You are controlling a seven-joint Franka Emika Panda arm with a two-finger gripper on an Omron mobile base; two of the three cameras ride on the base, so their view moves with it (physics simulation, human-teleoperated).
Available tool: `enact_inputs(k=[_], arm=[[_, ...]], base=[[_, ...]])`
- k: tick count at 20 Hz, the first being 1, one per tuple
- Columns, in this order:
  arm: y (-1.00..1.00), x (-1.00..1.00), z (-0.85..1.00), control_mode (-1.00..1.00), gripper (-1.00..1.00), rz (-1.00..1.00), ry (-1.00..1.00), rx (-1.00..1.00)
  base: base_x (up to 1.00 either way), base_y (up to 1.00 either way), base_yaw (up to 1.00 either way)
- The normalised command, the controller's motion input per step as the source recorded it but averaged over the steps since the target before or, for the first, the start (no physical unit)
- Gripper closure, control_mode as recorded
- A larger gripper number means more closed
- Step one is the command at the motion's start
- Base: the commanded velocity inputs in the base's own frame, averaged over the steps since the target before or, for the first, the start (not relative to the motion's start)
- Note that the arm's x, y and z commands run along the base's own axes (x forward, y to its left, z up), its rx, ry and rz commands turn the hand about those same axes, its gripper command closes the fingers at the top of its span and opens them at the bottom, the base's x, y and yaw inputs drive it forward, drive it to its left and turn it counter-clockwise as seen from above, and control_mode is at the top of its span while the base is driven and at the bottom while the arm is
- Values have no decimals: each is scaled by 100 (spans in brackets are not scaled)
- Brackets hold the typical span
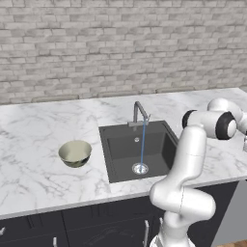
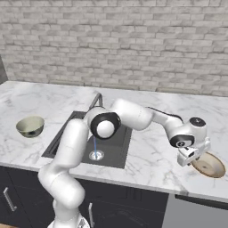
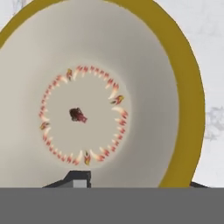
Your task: Rinse each bowl for a few seconds and place them down in the sink or on the counter.
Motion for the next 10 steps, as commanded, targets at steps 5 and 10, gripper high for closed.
enact_inputs(k=[5,10], arm=[[29,-43,20,-100,100,13,-1,-1],[47,-56,13,-100,100,16,-8,-5]], base=[[0,0,0],[0,0,0]])
